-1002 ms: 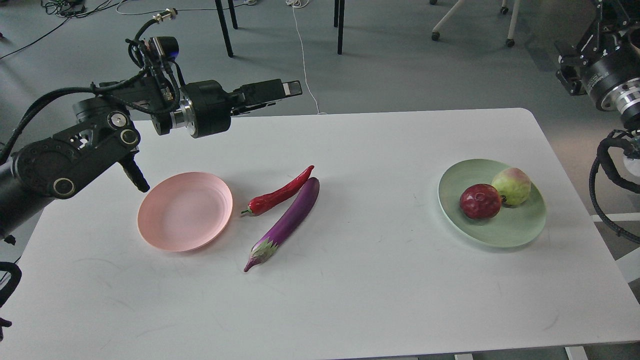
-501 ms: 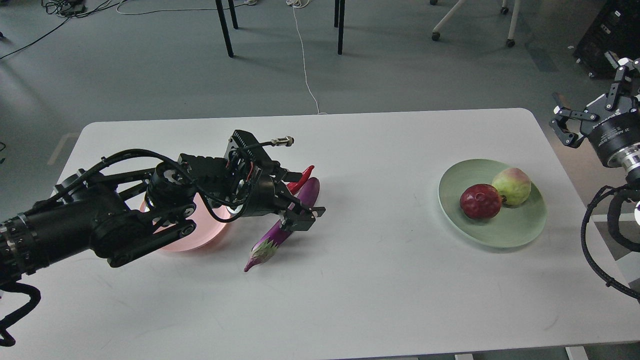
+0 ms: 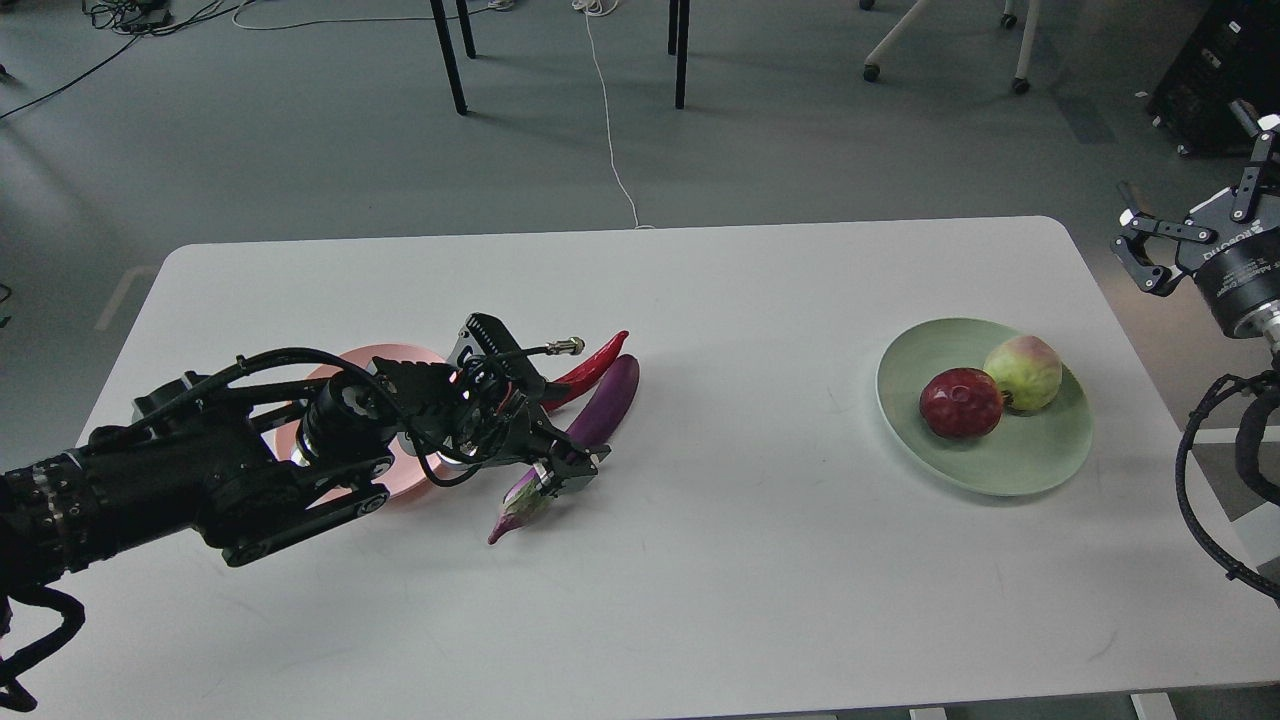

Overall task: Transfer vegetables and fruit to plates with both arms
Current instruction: 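Lift the eggplant with the left gripper and set it on the pink plate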

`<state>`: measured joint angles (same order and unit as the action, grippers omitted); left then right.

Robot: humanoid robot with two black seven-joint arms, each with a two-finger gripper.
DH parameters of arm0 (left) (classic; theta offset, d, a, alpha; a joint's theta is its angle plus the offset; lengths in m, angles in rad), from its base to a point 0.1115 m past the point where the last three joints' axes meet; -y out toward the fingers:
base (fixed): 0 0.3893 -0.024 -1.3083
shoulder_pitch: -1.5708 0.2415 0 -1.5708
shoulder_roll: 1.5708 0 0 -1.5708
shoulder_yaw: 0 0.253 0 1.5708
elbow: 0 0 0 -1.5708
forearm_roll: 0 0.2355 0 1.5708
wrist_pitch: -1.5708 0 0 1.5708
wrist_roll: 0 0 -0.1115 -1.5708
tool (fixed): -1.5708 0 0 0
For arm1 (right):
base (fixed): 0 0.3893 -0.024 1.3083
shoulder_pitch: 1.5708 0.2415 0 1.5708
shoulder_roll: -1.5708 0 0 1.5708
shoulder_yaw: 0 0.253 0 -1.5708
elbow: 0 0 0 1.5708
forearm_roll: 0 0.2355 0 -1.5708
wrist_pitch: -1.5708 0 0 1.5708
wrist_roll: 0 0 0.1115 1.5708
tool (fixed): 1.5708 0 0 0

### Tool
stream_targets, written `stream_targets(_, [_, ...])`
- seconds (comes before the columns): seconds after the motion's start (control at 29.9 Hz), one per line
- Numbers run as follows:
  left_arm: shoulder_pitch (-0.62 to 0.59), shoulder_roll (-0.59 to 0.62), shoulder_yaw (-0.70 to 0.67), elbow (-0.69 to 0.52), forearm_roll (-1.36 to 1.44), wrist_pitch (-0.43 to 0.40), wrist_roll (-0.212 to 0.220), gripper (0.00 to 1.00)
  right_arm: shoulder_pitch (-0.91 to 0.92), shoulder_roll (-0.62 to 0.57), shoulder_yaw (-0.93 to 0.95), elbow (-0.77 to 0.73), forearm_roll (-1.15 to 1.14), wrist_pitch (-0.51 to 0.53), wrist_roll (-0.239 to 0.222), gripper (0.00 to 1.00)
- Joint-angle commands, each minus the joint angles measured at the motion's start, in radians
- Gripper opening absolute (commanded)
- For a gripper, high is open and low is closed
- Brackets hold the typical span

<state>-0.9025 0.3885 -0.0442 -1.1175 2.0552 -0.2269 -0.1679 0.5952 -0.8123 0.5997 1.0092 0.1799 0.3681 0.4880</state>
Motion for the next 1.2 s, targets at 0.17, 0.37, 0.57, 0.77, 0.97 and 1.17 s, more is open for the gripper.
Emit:
stream_targets(0.17, [0.027, 0.015, 0.003, -0.008, -0.010, 0.004, -0.007, 0.35, 0.000, 0.001, 0.002, -0.001, -0.002, 0.000, 0.000, 0.99])
stream_targets(0.37, [0.022, 0.073, -0.054, -0.099, -0.021, 0.003, -0.012, 0.19, 0.002, -0.001, 0.003, -0.003, -0.002, 0.000, 0.000, 0.99])
stream_targets(0.57, [0.005, 0.261, -0.137, -0.225, -0.072, -0.005, -0.039, 0.20, 0.002, -0.002, 0.003, -0.007, -0.002, 0.000, 0.000, 0.99])
stream_targets(0.77, [0.020, 0.472, -0.125, -0.219, -0.076, 0.026, -0.113, 0.21, 0.002, -0.001, 0.003, -0.007, -0.002, 0.000, 0.000, 0.99])
stream_targets(0.97, [0.109, 0.514, -0.120, -0.122, -0.083, 0.052, -0.117, 0.32, 0.000, 0.013, 0.005, -0.003, -0.002, -0.004, 0.000, 0.99])
stream_targets(1.17, [0.148, 0.500, -0.105, -0.025, -0.086, 0.115, -0.116, 0.54, 0.002, 0.004, 0.006, 0.000, -0.002, -0.005, 0.000, 0.99])
